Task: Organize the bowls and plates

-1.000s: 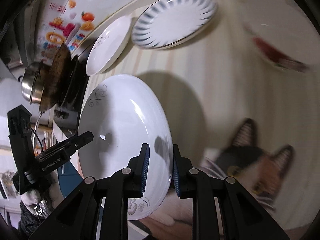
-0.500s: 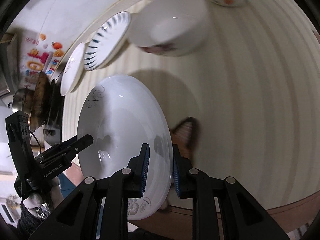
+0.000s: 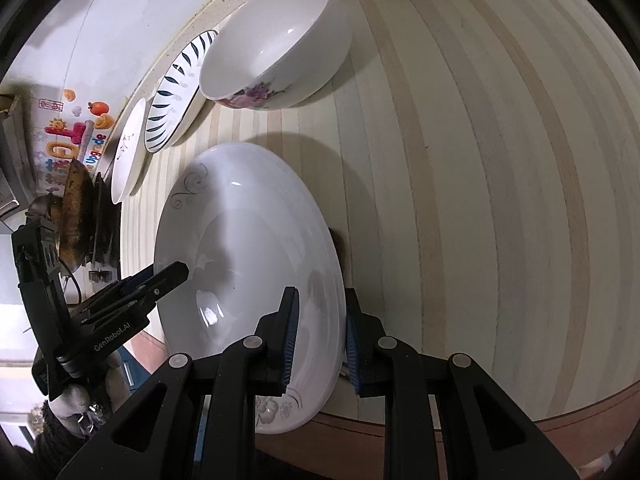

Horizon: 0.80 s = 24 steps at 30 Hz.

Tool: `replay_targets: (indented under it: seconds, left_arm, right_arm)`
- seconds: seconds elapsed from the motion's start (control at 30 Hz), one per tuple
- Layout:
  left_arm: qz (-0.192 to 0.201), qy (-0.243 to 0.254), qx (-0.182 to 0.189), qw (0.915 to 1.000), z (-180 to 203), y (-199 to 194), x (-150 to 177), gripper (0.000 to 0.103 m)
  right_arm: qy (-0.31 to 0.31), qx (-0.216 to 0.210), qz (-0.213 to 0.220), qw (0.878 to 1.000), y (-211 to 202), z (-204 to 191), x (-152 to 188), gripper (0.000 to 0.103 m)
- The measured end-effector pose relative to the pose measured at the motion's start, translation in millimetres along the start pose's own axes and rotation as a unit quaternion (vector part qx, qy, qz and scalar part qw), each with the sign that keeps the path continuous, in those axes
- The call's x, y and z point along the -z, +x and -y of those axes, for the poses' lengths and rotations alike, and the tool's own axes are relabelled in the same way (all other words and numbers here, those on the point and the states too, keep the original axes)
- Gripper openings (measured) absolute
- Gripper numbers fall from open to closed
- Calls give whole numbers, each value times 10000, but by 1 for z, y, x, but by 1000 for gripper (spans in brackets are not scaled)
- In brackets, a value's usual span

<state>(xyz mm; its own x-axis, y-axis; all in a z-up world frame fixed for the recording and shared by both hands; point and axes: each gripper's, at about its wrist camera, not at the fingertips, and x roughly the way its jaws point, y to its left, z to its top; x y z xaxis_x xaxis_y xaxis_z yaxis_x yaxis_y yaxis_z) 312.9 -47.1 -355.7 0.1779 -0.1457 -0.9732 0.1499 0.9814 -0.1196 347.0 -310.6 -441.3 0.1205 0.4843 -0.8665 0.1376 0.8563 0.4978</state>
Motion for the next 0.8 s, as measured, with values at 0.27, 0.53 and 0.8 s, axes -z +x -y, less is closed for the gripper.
replay_targets:
  seconds: [0.27, 0.53, 0.8]
  left_arm:
    - [859, -919, 20, 9921, -72, -74, -22, 46]
    - [1121, -2139, -328, 9698, -220, -67, -61, 46]
    - [988, -2320, -559, 9661, -276, -23, -94, 46]
  right_arm:
    - [-305, 449, 300, 9981, -77, -37, -5, 53]
    - [-1382, -271, 474, 9889, -19, -220, -100, 63]
    - [-1827, -196, 296, 9825, 120, -335, -227, 61]
